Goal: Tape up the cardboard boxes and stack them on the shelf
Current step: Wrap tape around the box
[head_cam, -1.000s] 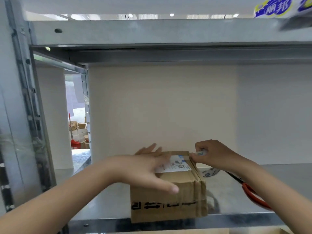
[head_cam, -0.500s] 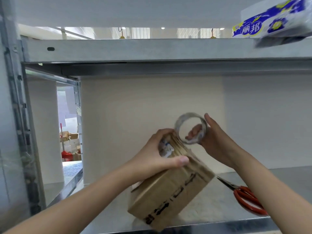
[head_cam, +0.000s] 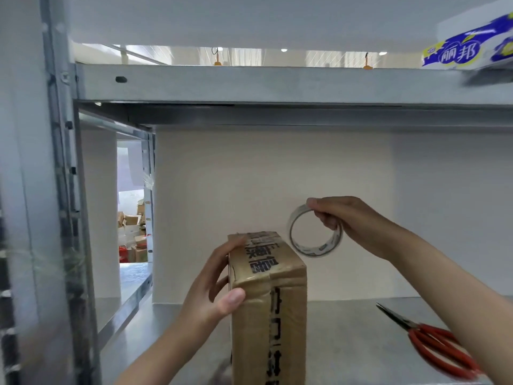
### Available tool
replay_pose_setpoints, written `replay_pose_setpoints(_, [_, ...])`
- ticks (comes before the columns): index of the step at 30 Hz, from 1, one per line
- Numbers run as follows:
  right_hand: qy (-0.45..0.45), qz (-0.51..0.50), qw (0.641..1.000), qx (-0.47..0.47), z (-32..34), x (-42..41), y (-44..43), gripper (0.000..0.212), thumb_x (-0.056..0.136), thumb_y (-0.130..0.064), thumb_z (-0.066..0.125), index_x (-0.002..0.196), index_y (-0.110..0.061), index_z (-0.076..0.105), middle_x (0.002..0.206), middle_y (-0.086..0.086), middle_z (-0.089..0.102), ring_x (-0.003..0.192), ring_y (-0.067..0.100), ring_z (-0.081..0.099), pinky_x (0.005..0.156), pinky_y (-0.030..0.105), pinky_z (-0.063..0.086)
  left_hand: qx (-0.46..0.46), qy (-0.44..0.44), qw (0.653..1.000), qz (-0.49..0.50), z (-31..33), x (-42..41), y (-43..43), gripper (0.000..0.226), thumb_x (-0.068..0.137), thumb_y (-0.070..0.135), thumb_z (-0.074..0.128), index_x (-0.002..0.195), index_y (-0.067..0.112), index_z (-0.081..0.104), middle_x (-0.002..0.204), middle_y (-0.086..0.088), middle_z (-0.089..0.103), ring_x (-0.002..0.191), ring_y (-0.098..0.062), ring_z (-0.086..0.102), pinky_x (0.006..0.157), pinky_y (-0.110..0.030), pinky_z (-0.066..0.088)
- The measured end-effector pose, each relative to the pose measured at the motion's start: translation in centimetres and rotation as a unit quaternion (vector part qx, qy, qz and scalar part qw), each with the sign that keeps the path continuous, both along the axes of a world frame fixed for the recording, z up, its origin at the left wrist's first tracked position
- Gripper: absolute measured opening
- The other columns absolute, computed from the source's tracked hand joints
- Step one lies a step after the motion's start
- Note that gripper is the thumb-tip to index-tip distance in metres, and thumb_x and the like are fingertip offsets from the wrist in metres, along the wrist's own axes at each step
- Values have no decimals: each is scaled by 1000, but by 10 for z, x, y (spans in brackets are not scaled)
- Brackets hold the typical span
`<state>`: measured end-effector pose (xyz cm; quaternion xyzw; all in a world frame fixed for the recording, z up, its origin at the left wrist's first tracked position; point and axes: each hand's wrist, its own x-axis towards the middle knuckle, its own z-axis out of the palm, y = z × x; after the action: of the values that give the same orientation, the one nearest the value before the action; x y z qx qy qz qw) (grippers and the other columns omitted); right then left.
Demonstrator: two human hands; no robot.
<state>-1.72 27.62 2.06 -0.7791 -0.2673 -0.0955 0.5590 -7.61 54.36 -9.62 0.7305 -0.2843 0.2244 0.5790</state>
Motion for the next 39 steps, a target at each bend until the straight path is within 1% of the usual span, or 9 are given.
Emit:
replay_pose_setpoints(5, [118, 6, 993, -2, -48, 9, 5, 42, 92, -45, 61, 62, -19, 48, 62, -1, 41, 58, 14, 38, 67, 31, 31, 38, 20, 999, -12, 2, -3, 7, 99, 66, 81, 66, 146, 27, 40, 146, 9, 51, 137, -13, 48, 111, -50, 41])
replay_pose_setpoints(8, [143, 9, 989, 28, -59, 8, 5, 39, 86, -51, 66, 67, -18, 55, 66, 0, 46, 62, 16, 41, 70, 29, 35, 159, 69, 985, -7, 21, -3, 23, 98, 61, 87, 63, 144, 47, 32, 153, 23, 33, 144, 0, 32, 118, -45, 32])
replay_pose_setpoints(12, [118, 44, 990, 65, -43, 2, 13, 37, 86, -47, 70, 72, -15, 57, 67, 3, 35, 63, 18, 40, 71, 28, 40, 348, 123, 928, 37, 87, -13, 27, 86, 56, 88, 61, 132, 67, 28, 156, 29, 10, 141, 6, 23, 110, -25, 25])
replay_pose_setpoints(17, [72, 71, 994, -38, -24, -10, 41, 46, 84, -49, 72, 85, -4, 62, 62, -2, 29, 57, 15, 29, 59, 25, 32, 493, 146, 856, 53, 116, 5, -7, 110, 61, 86, 65, 151, 53, 10, 160, 16, 23, 147, -12, 24, 120, -40, 28])
replay_pose_setpoints(22, [53, 139, 989, 22, -10, -4, 23, 28, 82, -21, 73, 103, -3, 71, 78, 3, 55, 74, 13, 52, 73, 23, 42, 437, 121, 885, 101, 111, 9, 8, 93, 55, 83, 66, 137, 54, 33, 132, 19, 44, 127, -6, 41, 109, -34, 40])
replay_pose_setpoints(27, [68, 152, 969, 181, -16, 5, 41, 31, 86, -22, 66, 113, -8, 72, 81, 3, 63, 80, 16, 61, 78, 24, 50, 121, 103, 985, 60, 63, -1, 7, 109, 46, 73, 73, 142, 56, 24, 136, 13, 46, 123, -2, 49, 103, -29, 46])
replay_pose_setpoints(31, [82, 110, 984, 116, -39, 8, 63, 37, 84, -39, 66, 107, -11, 71, 77, 5, 65, 78, 20, 63, 88, 36, 52, 133, 101, 985, 43, 4, -4, 12, 129, 42, 79, 82, 145, 60, 6, 150, 11, 33, 139, 0, 37, 118, -35, 33])
replay_pose_setpoints(34, [58, 113, 991, 30, -53, 2, 78, 30, 89, -41, 66, 109, -20, 73, 78, 7, 68, 80, 18, 66, 90, 32, 55, 162, 153, 974, 43, -6, -7, 22, 137, 39, 82, 81, 148, 58, 3, 157, 21, 19, 144, 8, 21, 122, -36, 27])
replay_pose_setpoints(39, [37, 116, 993, -4, -57, -2, 96, 31, 86, -51, 64, 104, -28, 72, 74, 6, 66, 77, 21, 69, 86, 35, 57, 27, 187, 978, 84, 3, -3, 4, 97, 47, 68, 89, 128, 46, 39, 131, 29, 50, 110, 25, 47, 84, -4, 42])
